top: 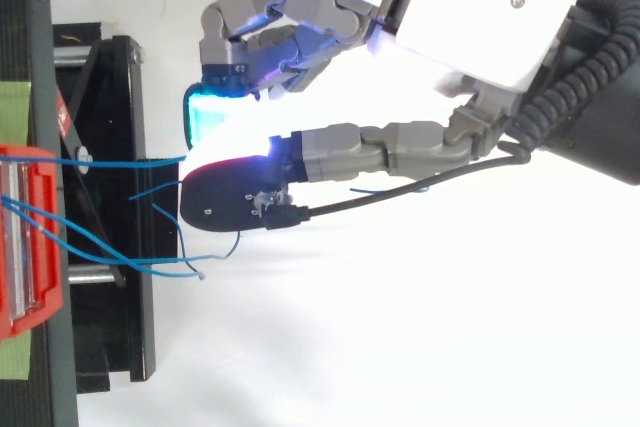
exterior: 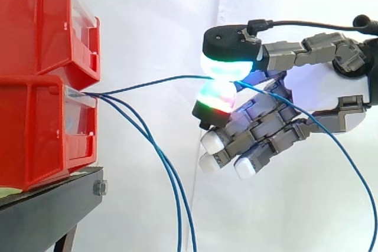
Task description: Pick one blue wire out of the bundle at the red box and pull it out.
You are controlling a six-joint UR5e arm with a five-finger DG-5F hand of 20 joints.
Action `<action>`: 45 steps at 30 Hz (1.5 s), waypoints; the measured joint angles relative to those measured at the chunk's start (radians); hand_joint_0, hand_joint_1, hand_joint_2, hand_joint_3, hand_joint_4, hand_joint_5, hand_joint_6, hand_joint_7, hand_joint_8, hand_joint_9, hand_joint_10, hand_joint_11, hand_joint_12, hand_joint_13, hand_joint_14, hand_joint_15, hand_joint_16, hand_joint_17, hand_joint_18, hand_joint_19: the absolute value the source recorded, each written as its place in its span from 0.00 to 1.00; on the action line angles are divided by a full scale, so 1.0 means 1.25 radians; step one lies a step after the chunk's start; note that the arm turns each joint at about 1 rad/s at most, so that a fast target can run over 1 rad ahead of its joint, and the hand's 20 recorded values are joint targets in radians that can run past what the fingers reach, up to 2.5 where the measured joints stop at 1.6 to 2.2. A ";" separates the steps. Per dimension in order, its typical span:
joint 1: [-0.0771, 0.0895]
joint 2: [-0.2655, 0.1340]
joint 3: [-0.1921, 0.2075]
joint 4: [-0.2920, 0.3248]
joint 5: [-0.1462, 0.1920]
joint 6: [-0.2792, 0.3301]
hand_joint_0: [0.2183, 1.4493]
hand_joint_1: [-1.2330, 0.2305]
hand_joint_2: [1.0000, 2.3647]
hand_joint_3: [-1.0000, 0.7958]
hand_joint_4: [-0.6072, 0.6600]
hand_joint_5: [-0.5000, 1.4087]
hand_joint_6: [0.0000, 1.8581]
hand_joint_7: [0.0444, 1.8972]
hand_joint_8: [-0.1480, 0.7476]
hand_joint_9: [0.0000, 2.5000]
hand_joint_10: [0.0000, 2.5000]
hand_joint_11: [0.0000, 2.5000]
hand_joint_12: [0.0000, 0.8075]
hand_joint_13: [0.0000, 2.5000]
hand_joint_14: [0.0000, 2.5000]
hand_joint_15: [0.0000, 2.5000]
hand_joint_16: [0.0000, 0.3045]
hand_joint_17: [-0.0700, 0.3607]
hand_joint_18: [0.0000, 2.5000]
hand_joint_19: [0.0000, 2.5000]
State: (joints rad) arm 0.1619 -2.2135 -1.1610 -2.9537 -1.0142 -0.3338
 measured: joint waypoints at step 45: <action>0.001 0.000 0.000 -0.001 0.000 -0.001 0.31 0.34 0.02 0.54 0.62 0.19 0.48 0.63 0.60 0.37 0.01 0.25 0.57 0.25 0.00 0.12 0.20 0.48 0.27 0.18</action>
State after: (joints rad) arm 0.1626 -2.2135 -1.1615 -2.9545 -1.0140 -0.3355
